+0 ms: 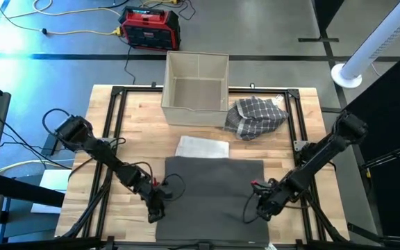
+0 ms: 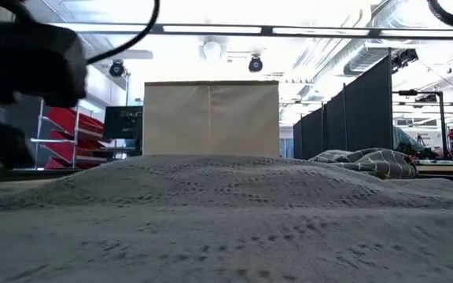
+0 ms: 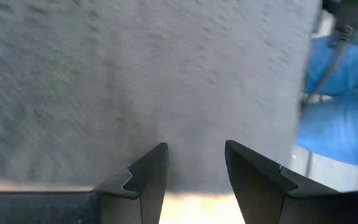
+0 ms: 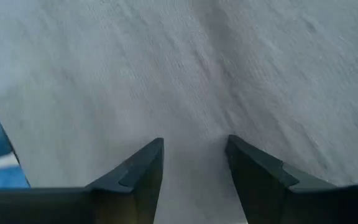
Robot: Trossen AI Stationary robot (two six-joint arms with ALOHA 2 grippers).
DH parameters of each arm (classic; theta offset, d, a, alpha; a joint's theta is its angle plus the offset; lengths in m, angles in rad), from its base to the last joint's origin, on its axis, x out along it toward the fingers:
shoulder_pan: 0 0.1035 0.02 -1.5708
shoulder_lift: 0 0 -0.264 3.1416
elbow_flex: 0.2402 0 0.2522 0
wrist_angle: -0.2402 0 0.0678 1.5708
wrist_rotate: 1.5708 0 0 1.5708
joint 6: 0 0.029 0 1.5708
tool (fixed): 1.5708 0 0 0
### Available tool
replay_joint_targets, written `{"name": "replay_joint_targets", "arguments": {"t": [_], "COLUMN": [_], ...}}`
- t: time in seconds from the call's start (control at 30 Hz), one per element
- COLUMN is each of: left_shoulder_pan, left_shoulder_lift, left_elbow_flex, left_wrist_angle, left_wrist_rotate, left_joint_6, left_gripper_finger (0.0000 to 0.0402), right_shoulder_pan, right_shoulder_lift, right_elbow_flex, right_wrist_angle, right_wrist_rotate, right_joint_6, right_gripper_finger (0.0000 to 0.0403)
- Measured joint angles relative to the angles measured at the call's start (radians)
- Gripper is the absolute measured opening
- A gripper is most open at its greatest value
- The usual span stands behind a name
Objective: Fold towel
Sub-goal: Fold the gray towel
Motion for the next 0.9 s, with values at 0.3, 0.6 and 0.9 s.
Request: {"name": "replay_joint_targets", "arguments": {"t": [0.3, 0.6, 0.9], "left_shoulder_pan": [0.116, 0.209, 0.184], "left_shoulder_lift": [-0.226, -0.312, -0.312], "left_elbow_flex": [0.008, 0.009, 0.009], "left_wrist_angle": [-0.237, -0.27, -0.27], "left_wrist_rotate": [-0.182, -0.285, -0.275], "left_joint_6": [0.131, 0.272, 0.283], "left_gripper_finger": [0.0154, 0.0154, 0.0154], "right_shoulder_pan": [-0.177, -0.273, -0.276], "right_shoulder_lift": [-0.022, -0.023, -0.026], "right_elbow_flex": [-0.033, -0.265, -0.404], "right_wrist_angle": [-0.085, 0.254, 0.445], "right_wrist_rotate": [0.128, 0.089, 0.043], "right_joint_6": [-0.261, -0.228, -0.166], "right_gripper_finger": [0.0167, 0.0167, 0.0117]}}
